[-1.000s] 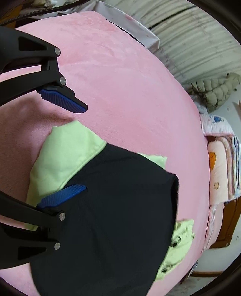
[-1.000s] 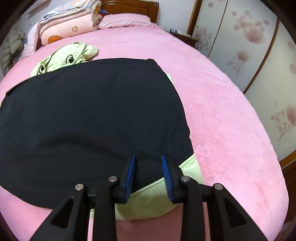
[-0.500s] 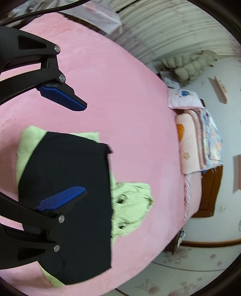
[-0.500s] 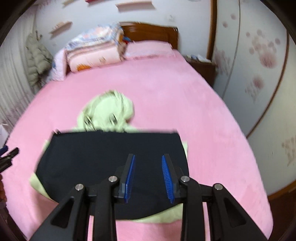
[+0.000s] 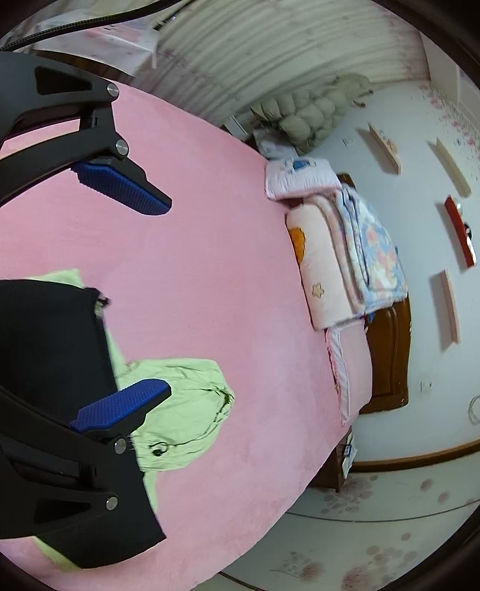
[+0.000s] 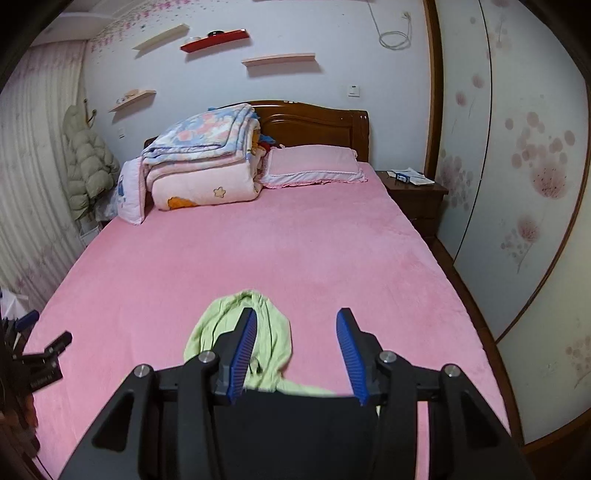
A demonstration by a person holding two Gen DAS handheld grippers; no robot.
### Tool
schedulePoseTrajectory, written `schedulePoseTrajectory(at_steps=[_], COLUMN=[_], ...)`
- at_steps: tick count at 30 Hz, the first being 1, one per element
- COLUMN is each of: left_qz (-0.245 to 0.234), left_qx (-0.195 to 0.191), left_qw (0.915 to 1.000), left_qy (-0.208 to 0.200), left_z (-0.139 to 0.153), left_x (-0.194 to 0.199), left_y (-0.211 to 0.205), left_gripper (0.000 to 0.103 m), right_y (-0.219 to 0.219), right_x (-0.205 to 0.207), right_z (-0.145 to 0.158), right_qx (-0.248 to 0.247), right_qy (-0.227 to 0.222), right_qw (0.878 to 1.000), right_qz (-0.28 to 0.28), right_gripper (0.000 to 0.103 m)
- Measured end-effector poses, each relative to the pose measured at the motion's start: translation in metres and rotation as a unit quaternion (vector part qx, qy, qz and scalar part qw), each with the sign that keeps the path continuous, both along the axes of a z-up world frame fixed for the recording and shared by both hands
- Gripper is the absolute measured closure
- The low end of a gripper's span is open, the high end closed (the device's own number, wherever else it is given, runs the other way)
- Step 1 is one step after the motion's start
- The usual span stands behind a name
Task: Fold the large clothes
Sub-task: 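Grasp the pale green hood with the left tool and lift it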
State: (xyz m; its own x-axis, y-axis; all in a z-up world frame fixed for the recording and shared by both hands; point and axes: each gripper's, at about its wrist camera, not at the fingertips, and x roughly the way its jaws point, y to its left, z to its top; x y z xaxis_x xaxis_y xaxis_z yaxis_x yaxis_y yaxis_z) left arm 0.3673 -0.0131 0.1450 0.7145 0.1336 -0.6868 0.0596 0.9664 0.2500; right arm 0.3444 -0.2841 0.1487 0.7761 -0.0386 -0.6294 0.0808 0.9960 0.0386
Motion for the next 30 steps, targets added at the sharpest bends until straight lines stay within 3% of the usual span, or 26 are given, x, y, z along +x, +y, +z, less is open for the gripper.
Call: schedulePoseTrajectory(at_steps=[3, 6, 12, 18, 25, 30], left_qz=[-0.012, -0.01, 0.019, 0.04, 0.044, 0.043], left_qx=[0.003, -0.002, -0.037, -0.072, -0.129, -0.148], left_qw=[0.9998, 0.9991, 0.9935, 0.9839, 0.9717, 0.9682], left_qy=[0.015, 0.04, 0.106, 0.159, 0.193, 0.197], left_z=[-0.026, -0.064, -0.17, -0.258, -0.313, -0.325], left_x=[0.05, 0.096, 0.17, 0.204, 0.225, 0.225], left_y=[-0.012, -0.019, -0.021, -0.02, -0.021, -0.022], left_gripper=[0.013, 0.013, 0.013, 0.013, 0.013, 0.014], right_y=[-0.004, -0.011, -0.014, -0.007, 0.004, 0.002], right_x=[0.042, 0.091, 0.163, 0.206, 0.234, 0.241], right_z=[-0.014, -0.051, -0.157, -0.258, -0.32, -0.353], right_qx=[0.006, 0.034, 0.078, 0.118, 0.14, 0.161], right_qy=[0.009, 0.036, 0.101, 0.15, 0.176, 0.2], right_qw=[1.0, 0.998, 0.991, 0.981, 0.974, 0.966], right_qz=[-0.011, -0.023, -0.043, -0.034, -0.024, -0.027], right_gripper=[0.057, 0.057, 0.057, 0.057, 0.057, 0.057])
